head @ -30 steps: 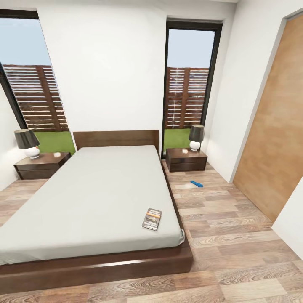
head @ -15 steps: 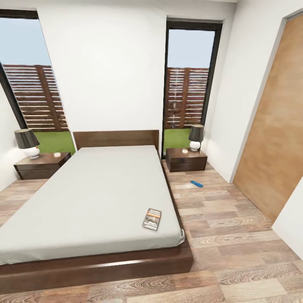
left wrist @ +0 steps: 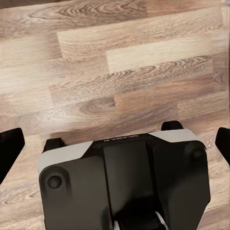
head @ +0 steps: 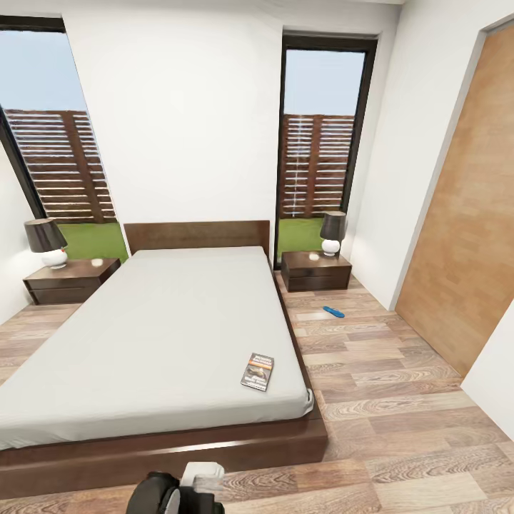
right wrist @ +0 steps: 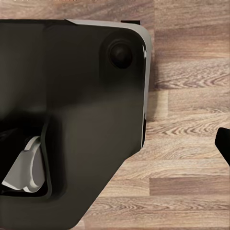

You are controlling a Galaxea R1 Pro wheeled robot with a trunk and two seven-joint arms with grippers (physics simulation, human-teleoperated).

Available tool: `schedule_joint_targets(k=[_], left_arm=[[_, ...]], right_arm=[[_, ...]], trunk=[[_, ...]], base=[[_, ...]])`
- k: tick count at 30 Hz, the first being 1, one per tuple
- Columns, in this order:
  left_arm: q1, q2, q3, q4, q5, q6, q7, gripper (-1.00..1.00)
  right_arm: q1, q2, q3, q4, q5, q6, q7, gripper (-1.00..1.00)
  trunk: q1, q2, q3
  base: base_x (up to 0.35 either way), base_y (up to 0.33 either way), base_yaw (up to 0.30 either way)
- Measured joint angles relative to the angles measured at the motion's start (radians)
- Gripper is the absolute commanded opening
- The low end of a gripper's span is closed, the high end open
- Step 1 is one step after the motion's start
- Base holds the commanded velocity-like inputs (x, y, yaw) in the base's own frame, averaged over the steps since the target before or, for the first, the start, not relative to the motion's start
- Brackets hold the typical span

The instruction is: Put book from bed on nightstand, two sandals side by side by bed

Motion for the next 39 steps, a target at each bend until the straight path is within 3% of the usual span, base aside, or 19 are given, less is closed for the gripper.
schedule_joint_targets(k=[5,9,17,22,23,26,27,34,35,38,39], left_arm=[[-0.051,-0.006,-0.002,-0.001,0.002,0.0,-0.002,1.0],[-0.116,-0.03,-0.004,-0.002,0.004,0.001,-0.004,1.0],[-0.203,-0.048,-0.007,-0.032,0.009,0.002,-0.007,1.0],[-0.231,-0.051,-0.027,-0.065,0.024,0.003,-0.007,1.0],[-0.251,-0.052,-0.051,-0.08,0.042,0.003,-0.004,1.0],[-0.279,-0.053,-0.069,-0.09,0.059,0.004,-0.004,1.0],[-0.31,-0.056,-0.079,-0.095,0.081,0.004,-0.004,1.0],[-0.406,-0.059,-0.087,-0.097,0.146,0.004,-0.004,1.0],[-0.449,-0.06,-0.088,-0.093,0.18,0.004,-0.003,1.0],[-0.498,-0.061,-0.089,-0.086,0.207,0.004,-0.001,1.0],[-0.548,-0.061,-0.089,-0.071,0.23,0.004,0.0,1.0]], right_arm=[[-0.004,0.0,0.0,-0.001,0.0,0.0,-0.001,1.0],[-0.01,0.0,0.0,-0.001,0.0,0.0,-0.001,1.0],[-0.013,0.0,0.0,-0.001,0.0,0.0,-0.001,1.0],[-0.013,0.0,0.0,-0.002,0.0,-0.001,-0.002,1.0],[-0.013,-0.001,0.0,-0.002,0.0,-0.001,-0.002,1.0],[-0.014,-0.001,0.0,-0.002,0.0,-0.001,-0.002,1.0],[-0.014,-0.001,0.0,-0.002,0.0,-0.001,-0.001,1.0],[-0.015,-0.001,0.0,-0.002,0.0,-0.001,-0.001,1.0],[-0.019,-0.002,0.0,-0.002,0.0,0.001,-0.002,1.0],[-0.03,-0.007,0.0,-0.001,0.0,0.005,-0.002,1.0],[-0.047,-0.015,0.0,-0.001,0.0,0.016,-0.001,1.0]], trunk=[[0.0,0.0,0.0],[0.0,0.0,0.0],[0.0,0.0,0.0],[0.0,0.0,0.0],[0.0,0.0,0.0],[0.0,0.0,0.0],[0.0,0.0,0.0],[0.0,0.0,0.0],[0.0,0.0,0.0],[0.0,0.0,0.0],[0.0,0.0,0.0]], base=[[0.0,0.0,0.0],[0.0,0.0,0.0],[0.0,0.0,0.0],[0.0,0.0,0.0],[0.0,0.0,0.0],[0.0,0.0,0.0],[0.0,0.0,0.0],[0.0,0.0,0.0],[0.0,0.0,0.0],[0.0,0.0,0.0],[0.0,0.0,0.0]])
